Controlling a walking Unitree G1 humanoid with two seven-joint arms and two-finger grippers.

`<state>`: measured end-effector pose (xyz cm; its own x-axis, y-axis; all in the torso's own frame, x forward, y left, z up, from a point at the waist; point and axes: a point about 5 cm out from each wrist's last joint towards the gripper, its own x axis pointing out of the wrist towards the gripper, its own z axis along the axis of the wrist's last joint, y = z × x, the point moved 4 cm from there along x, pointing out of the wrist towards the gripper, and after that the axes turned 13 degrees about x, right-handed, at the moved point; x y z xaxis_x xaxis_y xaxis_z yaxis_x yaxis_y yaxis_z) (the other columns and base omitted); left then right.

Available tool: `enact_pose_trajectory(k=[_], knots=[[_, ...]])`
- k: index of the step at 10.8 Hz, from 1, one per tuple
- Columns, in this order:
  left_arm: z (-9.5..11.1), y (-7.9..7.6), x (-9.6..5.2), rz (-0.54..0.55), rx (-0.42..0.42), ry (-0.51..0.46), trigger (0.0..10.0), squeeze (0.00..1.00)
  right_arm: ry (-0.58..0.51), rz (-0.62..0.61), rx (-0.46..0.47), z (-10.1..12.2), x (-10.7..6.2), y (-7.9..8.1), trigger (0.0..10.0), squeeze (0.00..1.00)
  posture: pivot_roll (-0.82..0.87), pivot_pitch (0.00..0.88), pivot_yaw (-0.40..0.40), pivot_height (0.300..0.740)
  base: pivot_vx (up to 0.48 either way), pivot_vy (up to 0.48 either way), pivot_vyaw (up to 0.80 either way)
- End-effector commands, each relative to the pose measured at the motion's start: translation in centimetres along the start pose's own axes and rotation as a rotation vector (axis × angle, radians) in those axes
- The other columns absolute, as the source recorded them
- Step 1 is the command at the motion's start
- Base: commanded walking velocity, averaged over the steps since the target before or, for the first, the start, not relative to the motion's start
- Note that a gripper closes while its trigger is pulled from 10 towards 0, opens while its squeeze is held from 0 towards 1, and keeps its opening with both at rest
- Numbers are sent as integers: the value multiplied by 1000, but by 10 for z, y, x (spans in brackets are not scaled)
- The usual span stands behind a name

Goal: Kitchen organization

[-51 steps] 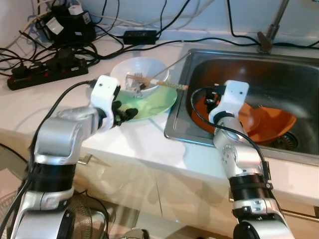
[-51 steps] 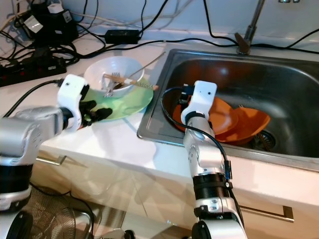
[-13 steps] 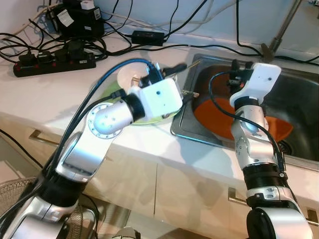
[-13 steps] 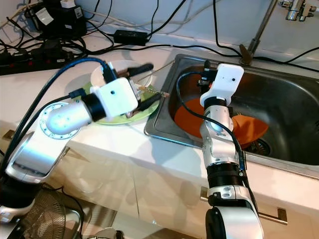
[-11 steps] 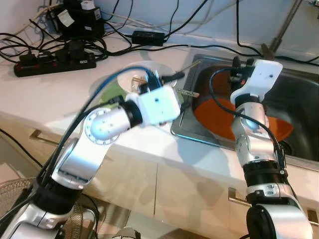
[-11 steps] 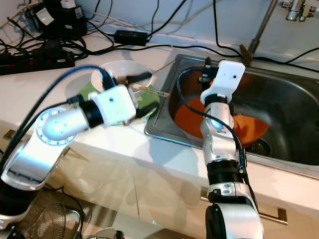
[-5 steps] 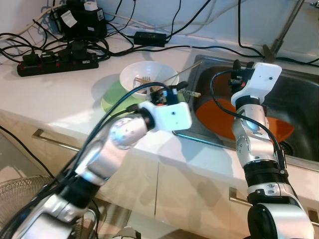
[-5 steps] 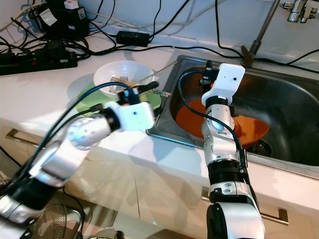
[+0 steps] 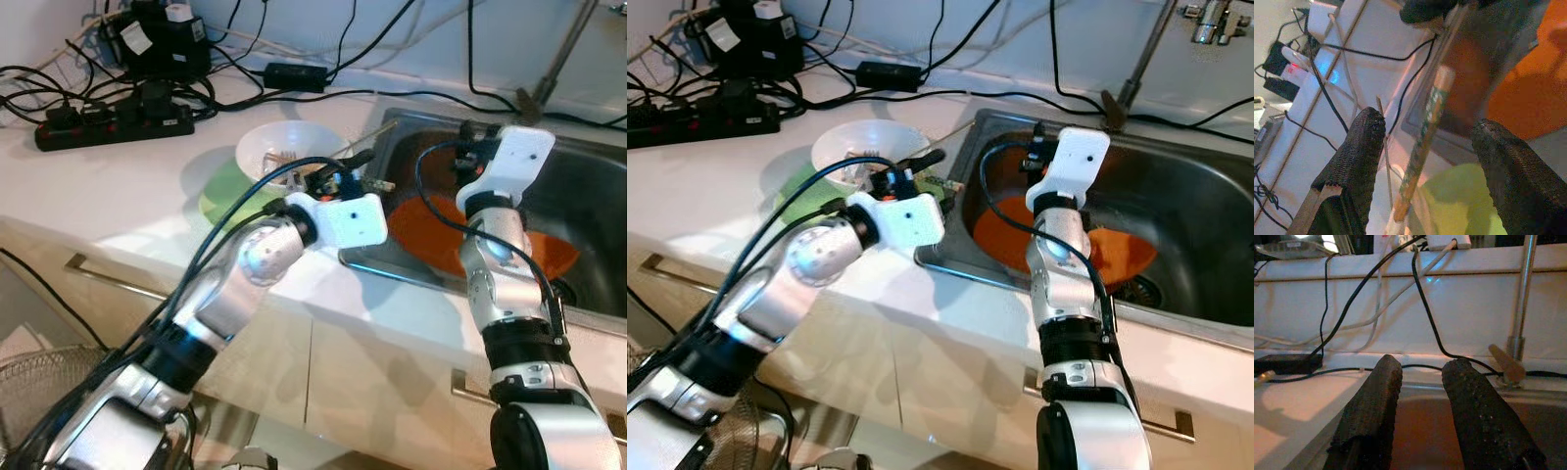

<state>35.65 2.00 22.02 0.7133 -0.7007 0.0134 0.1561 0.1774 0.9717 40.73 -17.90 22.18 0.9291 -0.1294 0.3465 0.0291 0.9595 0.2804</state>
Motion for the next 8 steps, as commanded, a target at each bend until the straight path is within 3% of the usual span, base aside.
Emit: enact_pose_trajectory(k=[1, 7, 8], knots=[[4, 1, 5, -1, 23, -16, 10000, 0, -8, 0, -7, 4, -1, -3, 10000, 0, 196, 49, 0, 725, 0, 0, 0], [17, -1, 22, -2, 71, -59, 10000, 0, -9, -7, -2, 4, -3, -2, 10000, 0, 191, 36, 16, 725, 0, 0, 0], [11, 1, 23, -1, 98, -29, 1725, 0, -8, -10, -1, 4, -4, -3, 10000, 0, 187, 39, 20, 725, 0, 0, 0]])
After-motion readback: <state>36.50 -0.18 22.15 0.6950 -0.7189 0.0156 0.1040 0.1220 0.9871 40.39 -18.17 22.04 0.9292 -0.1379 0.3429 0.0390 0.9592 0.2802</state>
